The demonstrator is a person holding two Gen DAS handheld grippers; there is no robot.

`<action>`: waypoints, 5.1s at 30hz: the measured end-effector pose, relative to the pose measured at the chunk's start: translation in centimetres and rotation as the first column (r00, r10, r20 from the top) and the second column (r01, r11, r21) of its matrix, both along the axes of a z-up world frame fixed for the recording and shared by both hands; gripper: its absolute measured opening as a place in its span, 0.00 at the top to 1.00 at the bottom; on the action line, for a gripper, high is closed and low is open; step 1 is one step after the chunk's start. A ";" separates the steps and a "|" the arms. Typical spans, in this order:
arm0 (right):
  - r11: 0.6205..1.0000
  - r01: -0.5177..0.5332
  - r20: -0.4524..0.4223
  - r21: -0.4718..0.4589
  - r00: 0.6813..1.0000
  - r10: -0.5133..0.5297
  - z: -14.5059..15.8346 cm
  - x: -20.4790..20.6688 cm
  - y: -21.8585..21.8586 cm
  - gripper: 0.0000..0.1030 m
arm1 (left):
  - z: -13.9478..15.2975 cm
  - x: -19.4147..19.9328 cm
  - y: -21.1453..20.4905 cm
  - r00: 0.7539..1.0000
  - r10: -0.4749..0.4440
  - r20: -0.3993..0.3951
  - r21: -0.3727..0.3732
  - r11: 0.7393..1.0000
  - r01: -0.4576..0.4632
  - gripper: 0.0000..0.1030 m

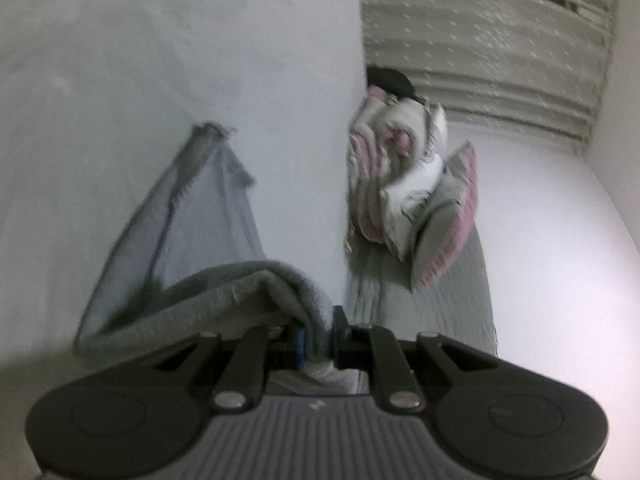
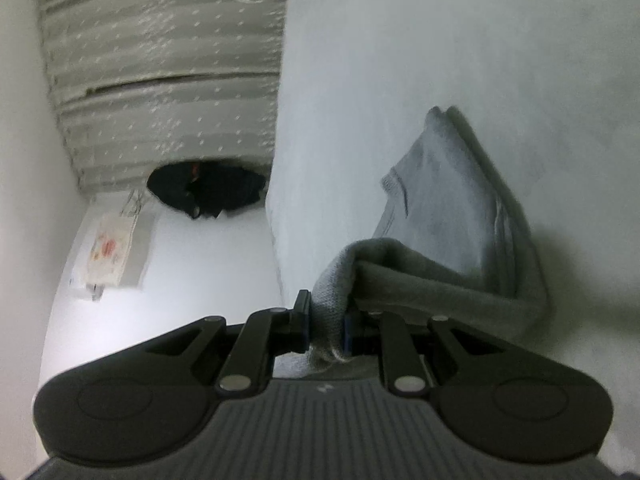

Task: Fold clothes
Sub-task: 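Lift the folded end with both tools and lay it over the bundle, then open both tools and press the folded sweater flat, then move both tools to the folded sweater edge and close on it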

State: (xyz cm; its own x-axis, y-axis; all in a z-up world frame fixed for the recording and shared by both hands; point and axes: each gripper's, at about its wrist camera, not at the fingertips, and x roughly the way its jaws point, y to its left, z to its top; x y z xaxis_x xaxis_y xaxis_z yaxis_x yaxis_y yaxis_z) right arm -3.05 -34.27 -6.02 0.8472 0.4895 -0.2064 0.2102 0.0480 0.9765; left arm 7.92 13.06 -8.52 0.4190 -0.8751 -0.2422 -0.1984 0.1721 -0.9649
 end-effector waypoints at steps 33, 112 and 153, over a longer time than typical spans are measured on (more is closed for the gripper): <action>0.489 0.016 0.059 -0.872 0.996 0.074 -0.2 1.5 7.1 0.81 | -0.1 4.4 -5.4 0.852 -0.149 0.501 0.631 0.738 -0.242 0.91; 0.132 0.015 0.019 -0.991 0.999 0.035 2.9 -3.4 10.5 0.16 | 3.8 -5.0 -5.1 0.737 -0.379 0.559 0.806 0.456 -0.377 0.01; 0.181 -0.077 -0.072 -0.980 0.997 0.036 1.9 -5.0 8.8 0.11 | 1.4 -5.2 -3.8 0.757 -0.481 0.442 0.867 0.446 -0.223 0.01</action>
State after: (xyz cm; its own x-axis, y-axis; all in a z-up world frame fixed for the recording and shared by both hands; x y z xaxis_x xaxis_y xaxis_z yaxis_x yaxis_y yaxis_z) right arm -8.09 -25.42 -4.15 0.8110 -0.0842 -0.5789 0.1844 0.9759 0.1165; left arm 2.69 9.29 -7.12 0.6609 -0.4091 -0.6292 0.4042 0.9004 -0.1609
